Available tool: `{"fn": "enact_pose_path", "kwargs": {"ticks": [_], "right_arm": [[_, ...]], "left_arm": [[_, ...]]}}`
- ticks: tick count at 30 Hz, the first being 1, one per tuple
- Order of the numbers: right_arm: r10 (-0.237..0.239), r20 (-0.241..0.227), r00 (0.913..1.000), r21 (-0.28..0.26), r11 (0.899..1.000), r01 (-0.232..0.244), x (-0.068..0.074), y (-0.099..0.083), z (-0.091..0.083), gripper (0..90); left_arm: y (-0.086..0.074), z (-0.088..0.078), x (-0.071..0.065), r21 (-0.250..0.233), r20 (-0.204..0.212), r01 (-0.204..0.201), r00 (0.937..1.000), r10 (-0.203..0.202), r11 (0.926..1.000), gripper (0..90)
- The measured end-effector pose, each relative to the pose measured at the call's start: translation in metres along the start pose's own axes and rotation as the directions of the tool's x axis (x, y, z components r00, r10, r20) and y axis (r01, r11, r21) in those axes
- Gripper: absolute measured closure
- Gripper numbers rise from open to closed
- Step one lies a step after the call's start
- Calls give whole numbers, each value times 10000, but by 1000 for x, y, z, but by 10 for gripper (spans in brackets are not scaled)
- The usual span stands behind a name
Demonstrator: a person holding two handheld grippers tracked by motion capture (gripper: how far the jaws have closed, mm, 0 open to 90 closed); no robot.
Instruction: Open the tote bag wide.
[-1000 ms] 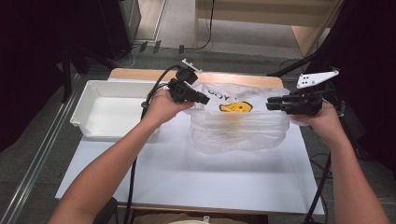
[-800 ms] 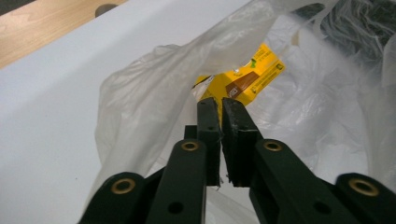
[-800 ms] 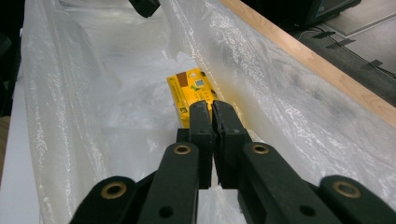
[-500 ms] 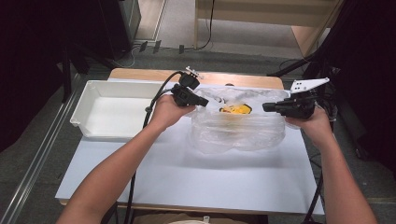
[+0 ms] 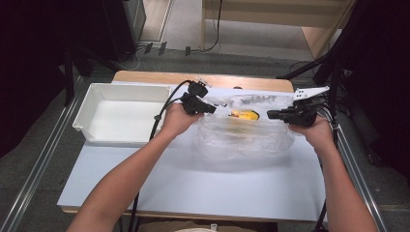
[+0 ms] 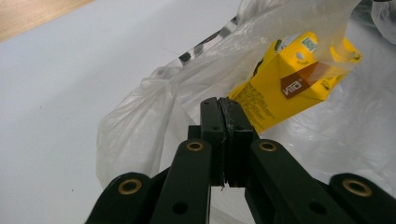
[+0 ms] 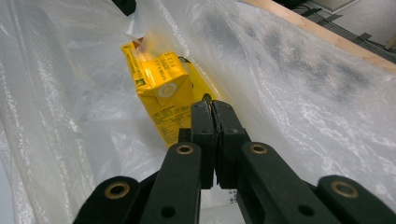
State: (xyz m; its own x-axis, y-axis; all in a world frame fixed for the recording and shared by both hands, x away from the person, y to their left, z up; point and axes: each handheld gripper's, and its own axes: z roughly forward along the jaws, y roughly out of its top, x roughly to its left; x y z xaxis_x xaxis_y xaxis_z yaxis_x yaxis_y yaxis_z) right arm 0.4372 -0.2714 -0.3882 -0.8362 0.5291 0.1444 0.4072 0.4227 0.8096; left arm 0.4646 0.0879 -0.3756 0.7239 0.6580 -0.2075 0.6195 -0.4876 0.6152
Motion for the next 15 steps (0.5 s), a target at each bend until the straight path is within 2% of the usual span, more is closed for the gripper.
{"fn": "enact_pose_path", "kwargs": {"ticks": [5,8,10,15], "right_arm": [[221,113,9997,-25,9998,-221,-4,-5,7,895],[224,191,9996,54,9997,-225,-5,-8,13,895],[270,199,9994,101,9996,-272,-6,-10,16,886],[370,290,9989,106,9992,-373,-7,-14,23,890]], "left_arm": [[-4,8,6,-82,-103,177,9998,-178,9998,899],[-6,12,9,-168,-17,197,9998,-197,9997,899],[-7,14,11,-290,100,238,9997,-235,9993,899],[-12,20,13,-615,4,526,9986,-527,9967,900]]}}
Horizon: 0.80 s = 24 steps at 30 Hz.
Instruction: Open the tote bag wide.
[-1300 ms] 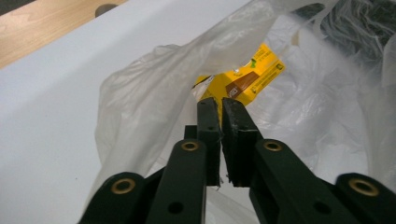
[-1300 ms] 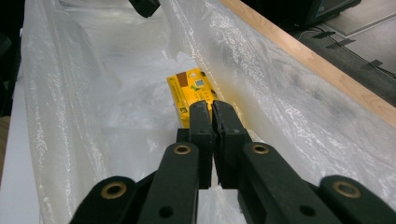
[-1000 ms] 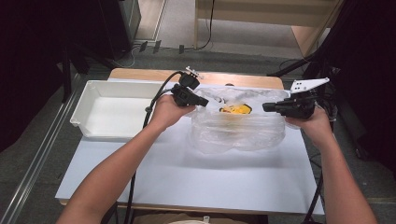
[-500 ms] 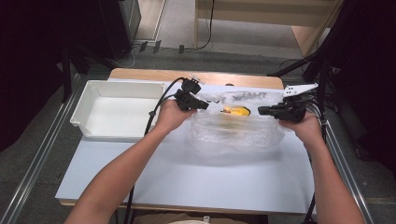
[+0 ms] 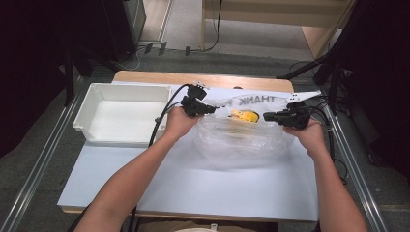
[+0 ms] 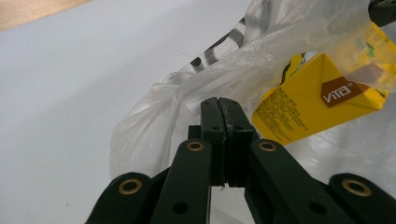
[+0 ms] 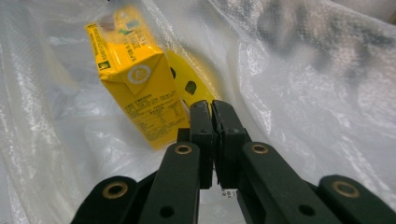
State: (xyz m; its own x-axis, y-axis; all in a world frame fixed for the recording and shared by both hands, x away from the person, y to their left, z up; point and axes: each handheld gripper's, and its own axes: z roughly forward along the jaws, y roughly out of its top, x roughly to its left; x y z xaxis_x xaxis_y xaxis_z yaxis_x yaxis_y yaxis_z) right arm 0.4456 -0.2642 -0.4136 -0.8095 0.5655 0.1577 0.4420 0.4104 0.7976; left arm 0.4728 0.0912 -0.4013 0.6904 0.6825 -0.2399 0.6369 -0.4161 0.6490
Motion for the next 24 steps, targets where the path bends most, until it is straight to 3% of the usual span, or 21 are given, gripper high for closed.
{"fn": "enact_pose_path", "kwargs": {"ticks": [8,14,19,24], "right_arm": [[109,204,9997,-68,9999,-108,0,-10,6,896],[191,432,9989,9,9998,-191,1,-20,11,896],[363,672,9971,64,9993,-368,-2,-30,14,896],[491,765,9959,106,9987,-501,-2,-40,17,896]], "left_arm": [[-15,11,-2,-323,-611,2,9981,-22,9995,900],[-21,21,3,-555,-595,301,9977,-334,9980,900],[-28,30,3,-687,-1450,-4,9894,-96,9976,900],[-37,39,5,-375,-1862,-49,9825,-22,9993,900]]}}
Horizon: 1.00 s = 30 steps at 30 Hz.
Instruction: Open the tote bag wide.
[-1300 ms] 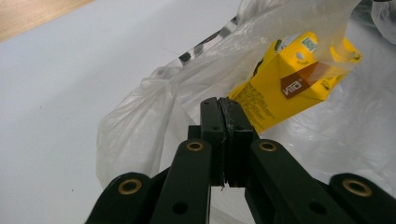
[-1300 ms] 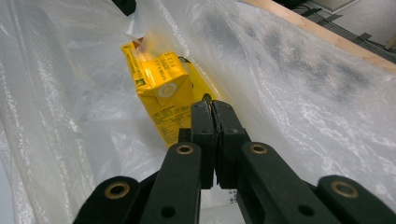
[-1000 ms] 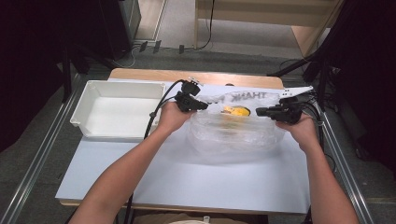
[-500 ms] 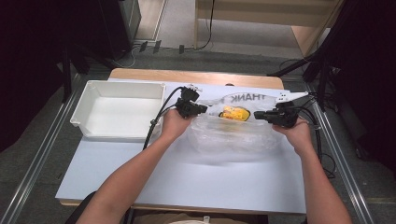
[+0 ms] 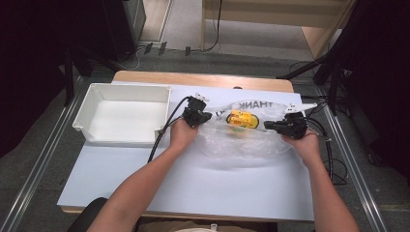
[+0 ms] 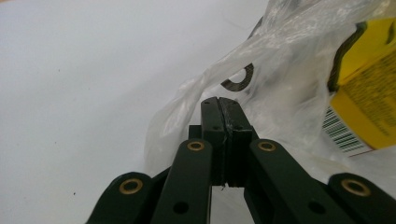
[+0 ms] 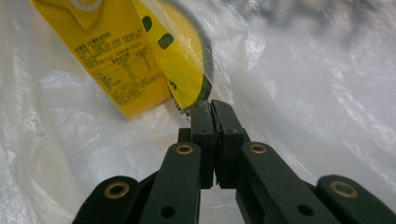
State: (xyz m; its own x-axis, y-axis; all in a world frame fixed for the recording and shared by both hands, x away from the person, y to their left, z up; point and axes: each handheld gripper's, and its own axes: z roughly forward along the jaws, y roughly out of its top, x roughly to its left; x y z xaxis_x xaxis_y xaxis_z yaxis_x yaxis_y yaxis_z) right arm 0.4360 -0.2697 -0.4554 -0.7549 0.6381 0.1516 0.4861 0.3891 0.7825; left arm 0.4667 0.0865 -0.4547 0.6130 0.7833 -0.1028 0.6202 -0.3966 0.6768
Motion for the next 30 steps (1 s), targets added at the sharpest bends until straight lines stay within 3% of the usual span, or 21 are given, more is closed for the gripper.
{"fn": "enact_pose_path", "kwargs": {"ticks": [7,11,15,19,24,30], "right_arm": [[27,329,9995,183,9998,-33,1,-12,1,897],[107,480,9988,174,9998,-115,2,-18,0,897],[239,734,9970,363,9990,-267,-1,-25,-2,897],[339,1158,9927,569,9976,-407,-2,-35,-8,900],[481,1483,9878,742,9955,-596,-3,-46,-17,900],[952,1505,9840,369,9941,-1019,-9,-58,-24,900]], "left_arm": [[-8,7,4,59,-625,-48,9980,52,10000,900],[-12,7,9,-247,-686,160,9975,-176,9996,900],[-13,7,8,-295,-1121,-238,9935,203,9993,889],[-15,8,6,-461,-1425,-386,9893,317,9982,883],[-17,8,6,-600,-1411,-362,9896,274,9975,888],[-18,8,6,-657,-1473,-361,9887,261,9972,890]]}}
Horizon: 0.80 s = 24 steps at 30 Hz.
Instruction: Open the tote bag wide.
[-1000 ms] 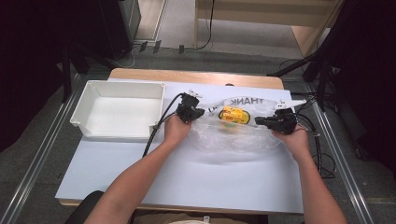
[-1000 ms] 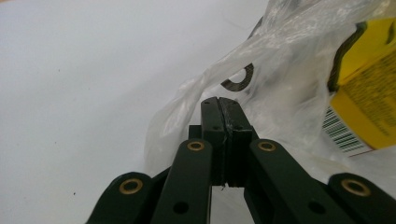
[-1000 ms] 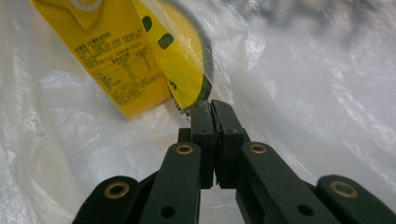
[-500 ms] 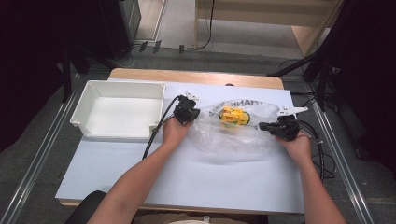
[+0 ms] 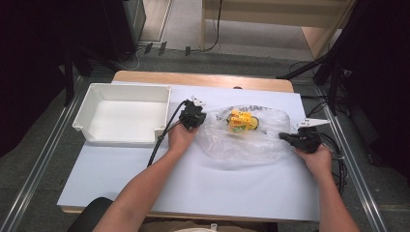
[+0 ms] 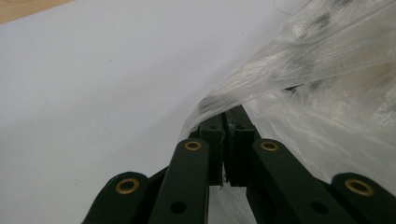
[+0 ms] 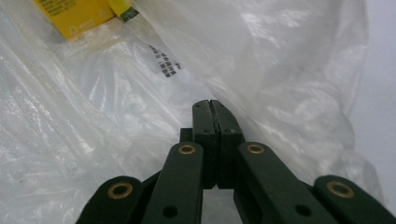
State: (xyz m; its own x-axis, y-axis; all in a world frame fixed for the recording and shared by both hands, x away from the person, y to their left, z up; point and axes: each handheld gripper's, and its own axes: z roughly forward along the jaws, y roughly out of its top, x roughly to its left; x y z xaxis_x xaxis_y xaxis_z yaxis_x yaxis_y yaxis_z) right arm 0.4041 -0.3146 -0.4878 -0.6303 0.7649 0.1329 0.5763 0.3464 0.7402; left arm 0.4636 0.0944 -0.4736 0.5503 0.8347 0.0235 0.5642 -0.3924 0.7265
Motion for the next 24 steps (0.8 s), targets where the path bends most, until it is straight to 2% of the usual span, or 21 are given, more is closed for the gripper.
{"fn": "enact_pose_path", "kwargs": {"ticks": [7,10,12,15,17,19,23,24], "right_arm": [[734,388,9965,-206,9971,-727,-13,-8,-8,900],[952,356,9948,-174,9954,-947,-17,-11,-13,900],[1027,549,9932,-198,9946,-1017,-20,-14,-16,900],[1304,696,9890,-279,9913,-1287,-24,-19,-22,900],[1345,688,9885,-307,9907,-1327,-25,-21,-24,900],[1190,840,9893,-281,9927,-1171,-24,-21,-25,900],[1263,1170,9851,-300,9919,-1236,-25,-22,-27,900],[1275,1199,9846,-295,9917,-1248,-26,-23,-28,900]], "left_arm": [[0,1,0,-59,-171,78,9998,-79,10000,900],[-1,1,3,-71,-14,272,9996,-272,9996,900],[-1,1,3,-97,48,446,9990,-445,9990,900],[-1,1,2,-79,-60,309,9995,-310,9995,900],[-1,1,3,-93,-38,347,9994,-347,9994,900],[-1,1,3,-77,-21,370,9993,-370,9993,900],[0,1,4,-81,-64,379,9993,-379,9992,900],[0,2,4,-131,-43,527,9986,-528,9985,900]]}}
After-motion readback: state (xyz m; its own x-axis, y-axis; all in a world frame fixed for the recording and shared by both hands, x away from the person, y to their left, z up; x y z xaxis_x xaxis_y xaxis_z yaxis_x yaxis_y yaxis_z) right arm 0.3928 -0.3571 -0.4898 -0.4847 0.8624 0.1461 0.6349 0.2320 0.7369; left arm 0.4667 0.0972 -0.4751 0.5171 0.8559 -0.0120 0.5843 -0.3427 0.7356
